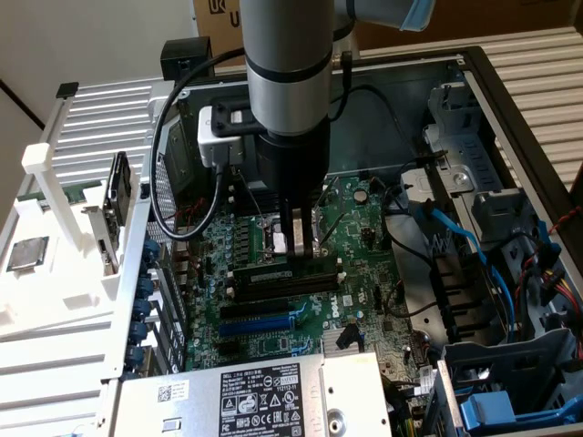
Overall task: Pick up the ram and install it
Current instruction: 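Insert the ram into the slot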
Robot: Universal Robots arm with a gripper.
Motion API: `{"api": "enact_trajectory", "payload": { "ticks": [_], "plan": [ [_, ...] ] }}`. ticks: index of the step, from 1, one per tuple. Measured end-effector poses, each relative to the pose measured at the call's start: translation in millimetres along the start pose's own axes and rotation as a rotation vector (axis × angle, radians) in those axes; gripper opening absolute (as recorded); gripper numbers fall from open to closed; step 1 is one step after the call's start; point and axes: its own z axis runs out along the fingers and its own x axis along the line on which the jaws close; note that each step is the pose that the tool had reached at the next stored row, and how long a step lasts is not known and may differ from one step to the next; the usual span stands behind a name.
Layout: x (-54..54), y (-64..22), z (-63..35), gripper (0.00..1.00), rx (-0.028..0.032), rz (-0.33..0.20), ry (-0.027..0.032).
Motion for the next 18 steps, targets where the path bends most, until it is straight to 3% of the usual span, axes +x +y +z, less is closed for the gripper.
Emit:
{"api": "enact_trajectory", "payload": {
  "ticks": [18],
  "plan": [
    [0.1,1.3,3.1,0.12,0.0002,0.004,-0.0001]
  ]
}}
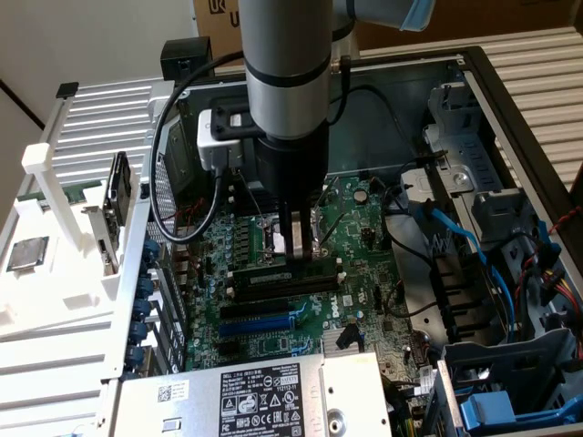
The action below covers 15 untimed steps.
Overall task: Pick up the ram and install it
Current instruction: 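Insert the ram into the slot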
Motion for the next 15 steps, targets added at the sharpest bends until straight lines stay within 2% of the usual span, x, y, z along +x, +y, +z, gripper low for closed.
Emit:
{"api": "enact_trajectory", "payload": {
  "ticks": [15],
  "plan": [
    [-0.5,0.1,2.6,0.12,0.0002,0.005,0.0000]
  ]
}}
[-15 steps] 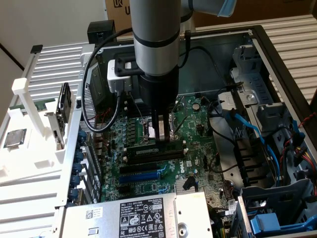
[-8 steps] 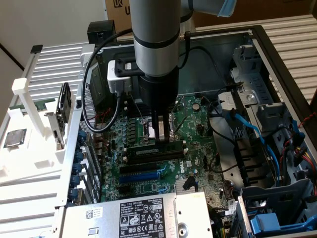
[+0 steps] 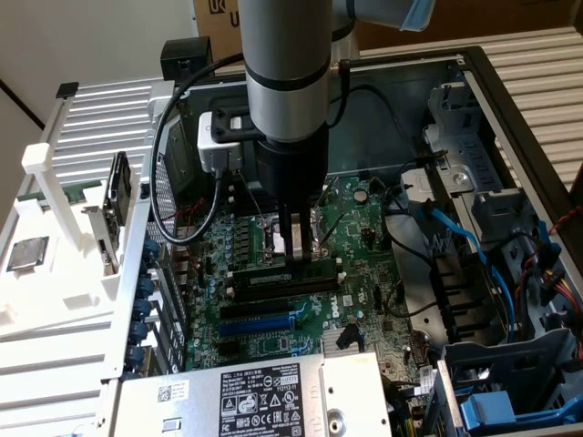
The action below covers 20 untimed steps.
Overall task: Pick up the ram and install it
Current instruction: 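Insert the ram into the slot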
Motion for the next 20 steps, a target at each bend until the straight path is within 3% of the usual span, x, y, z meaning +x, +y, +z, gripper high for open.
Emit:
{"api": "enact_trajectory", "payload": {
  "ticks": [20],
  "plan": [
    [2.0,-0.6,-0.1,0.12,-0.0002,-0.005,-0.0001]
  ]
}}
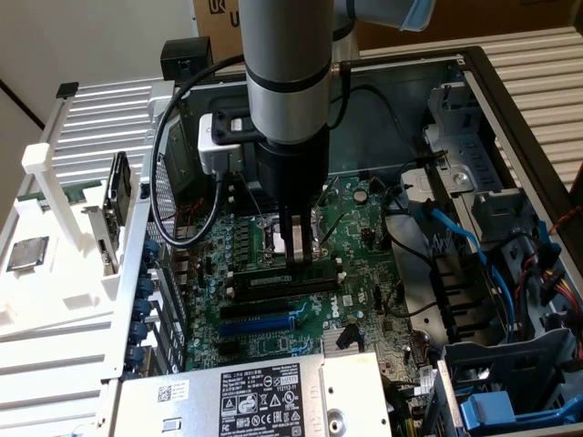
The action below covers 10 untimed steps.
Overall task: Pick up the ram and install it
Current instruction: 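Insert the ram into the slot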
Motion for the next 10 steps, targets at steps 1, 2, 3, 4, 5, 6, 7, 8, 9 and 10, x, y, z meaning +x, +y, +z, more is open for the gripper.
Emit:
{"api": "enact_trajectory", "payload": {
  "ticks": [1,2,3,4,5,6,7,8,9,10],
  "plan": [
    [-0.1,0.0,0.0,0.12,0.0000,-0.001,0.0000],
    [-0.2,-0.1,0.0,0.12,-0.0001,-0.003,0.0001],
    [-0.5,-0.1,0.0,0.12,-0.0002,-0.005,0.0001],
    [-0.5,0.0,0.0,0.12,-0.0002,-0.005,0.0001],
    [-0.6,0.0,0.0,0.12,-0.0002,-0.006,0.0000],
    [-0.5,0.1,0.2,0.12,-0.0003,-0.006,0.0002],
    [-0.5,0.1,0.7,0.12,-0.0002,-0.006,0.0001],
    [-0.5,0.1,0.7,0.12,-0.0002,-0.006,0.0001],
    [-0.5,0.1,0.7,0.12,-0.0003,-0.006,0.0001],
    [-0.4,-0.2,0.7,0.12,-0.0003,-0.006,0.0000]
  ]
}}
